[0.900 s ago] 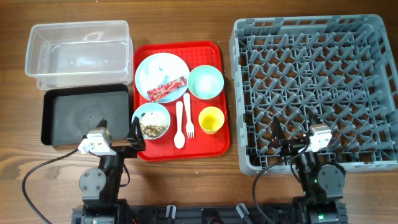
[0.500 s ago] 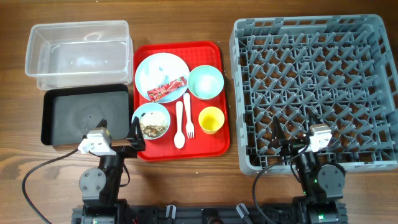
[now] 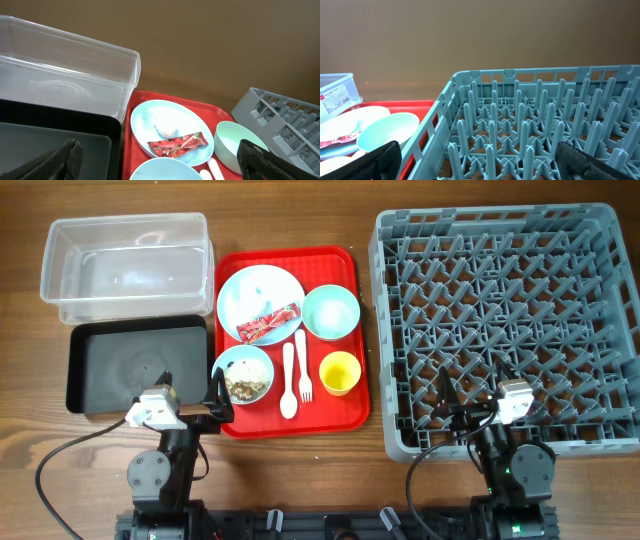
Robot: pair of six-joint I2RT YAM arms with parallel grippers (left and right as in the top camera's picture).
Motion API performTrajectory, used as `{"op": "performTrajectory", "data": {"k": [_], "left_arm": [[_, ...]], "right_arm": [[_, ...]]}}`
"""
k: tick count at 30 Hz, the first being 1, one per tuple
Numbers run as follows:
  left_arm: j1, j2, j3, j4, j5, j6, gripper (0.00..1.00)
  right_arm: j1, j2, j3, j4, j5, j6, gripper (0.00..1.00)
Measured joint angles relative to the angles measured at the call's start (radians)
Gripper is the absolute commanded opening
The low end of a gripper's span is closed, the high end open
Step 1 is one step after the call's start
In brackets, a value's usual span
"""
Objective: Sort waste into correct bins and load items into the dishwasher rack
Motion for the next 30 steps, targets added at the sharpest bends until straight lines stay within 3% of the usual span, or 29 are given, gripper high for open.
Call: {"op": "performTrajectory", "data": {"k": [26,30], "left_arm": [[0.000,0.002,-0.001,0.003,0.000,0.000,1.00],[0.000,0.072,0.020,-0.035,0.000,-0.001,1.00]], "right_arm": [[0.000,0.000,0.000,0.000,0.000,0.006,1.00],[0.000,0.012,0.014,-0.034,0.000,0.057,1.00]]}}
